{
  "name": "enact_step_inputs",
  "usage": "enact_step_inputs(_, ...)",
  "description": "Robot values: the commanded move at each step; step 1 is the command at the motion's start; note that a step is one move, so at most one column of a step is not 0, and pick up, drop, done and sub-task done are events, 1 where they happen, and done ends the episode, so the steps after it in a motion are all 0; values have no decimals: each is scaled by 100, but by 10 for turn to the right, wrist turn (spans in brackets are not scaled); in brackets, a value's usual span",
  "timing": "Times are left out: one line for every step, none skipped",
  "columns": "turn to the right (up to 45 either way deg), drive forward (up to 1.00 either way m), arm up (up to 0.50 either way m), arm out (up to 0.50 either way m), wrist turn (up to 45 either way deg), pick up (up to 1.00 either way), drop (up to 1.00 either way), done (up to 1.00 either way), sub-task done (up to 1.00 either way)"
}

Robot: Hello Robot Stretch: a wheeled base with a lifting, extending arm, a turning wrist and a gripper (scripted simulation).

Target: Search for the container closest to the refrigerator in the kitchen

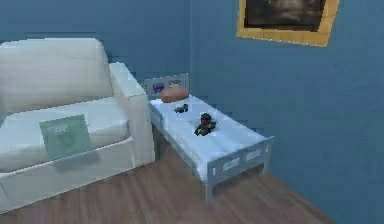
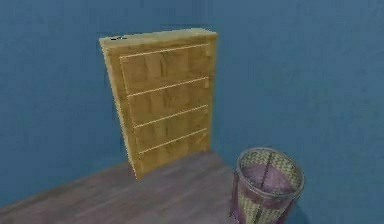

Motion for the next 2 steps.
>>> enact_step_inputs(-450, 0, 0, 0, 0, 0, 0, 0, 0)
enact_step_inputs(-420, 0, 0, 0, 0, 0, 0, 0, 0)
